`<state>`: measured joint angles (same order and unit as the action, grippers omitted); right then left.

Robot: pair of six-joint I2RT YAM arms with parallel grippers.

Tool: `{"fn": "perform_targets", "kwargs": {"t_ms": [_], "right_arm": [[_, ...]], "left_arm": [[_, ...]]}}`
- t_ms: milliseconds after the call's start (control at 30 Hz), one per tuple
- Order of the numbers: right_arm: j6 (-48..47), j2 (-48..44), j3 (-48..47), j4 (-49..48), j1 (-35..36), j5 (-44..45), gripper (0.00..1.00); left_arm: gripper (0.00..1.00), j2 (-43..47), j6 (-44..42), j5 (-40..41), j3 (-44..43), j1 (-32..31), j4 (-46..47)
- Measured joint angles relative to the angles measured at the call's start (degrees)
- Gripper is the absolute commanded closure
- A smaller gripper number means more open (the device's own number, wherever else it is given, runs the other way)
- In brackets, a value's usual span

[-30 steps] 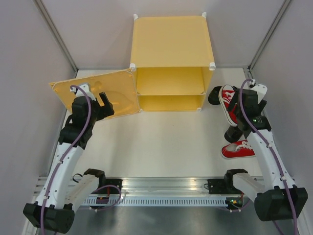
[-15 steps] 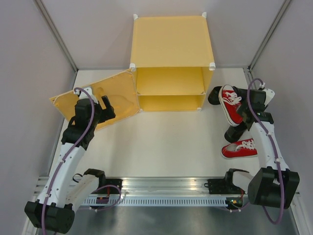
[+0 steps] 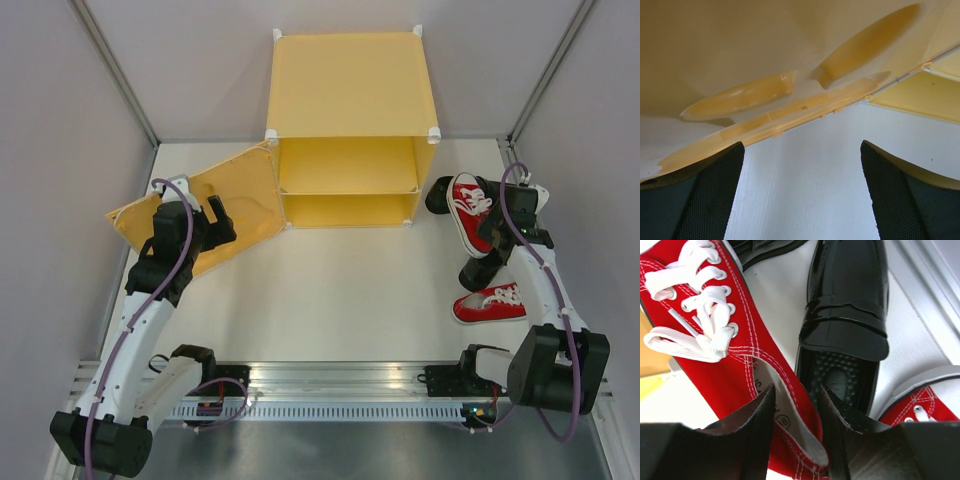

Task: Place and organize the shoes in the shoe cabinet

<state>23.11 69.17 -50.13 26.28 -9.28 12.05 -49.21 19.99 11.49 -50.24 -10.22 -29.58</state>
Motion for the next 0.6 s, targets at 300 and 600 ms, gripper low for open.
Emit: {"fn": "perform_targets", "kwargs": {"t_ms": [300, 600], "right_arm": [[-0.33, 0.92, -0.07, -1.01, -0.44, -1.6, 0.99], [-0.39, -2.86, -2.19, 4.68, -0.33, -1.66, 0.99]], "left_arm": [[0.0, 0.0, -0.2, 0.02, 0.0, -0.15, 0.13], [0.0, 0.0, -0.24, 0.02, 0.0, -0.15, 0.13]]}}
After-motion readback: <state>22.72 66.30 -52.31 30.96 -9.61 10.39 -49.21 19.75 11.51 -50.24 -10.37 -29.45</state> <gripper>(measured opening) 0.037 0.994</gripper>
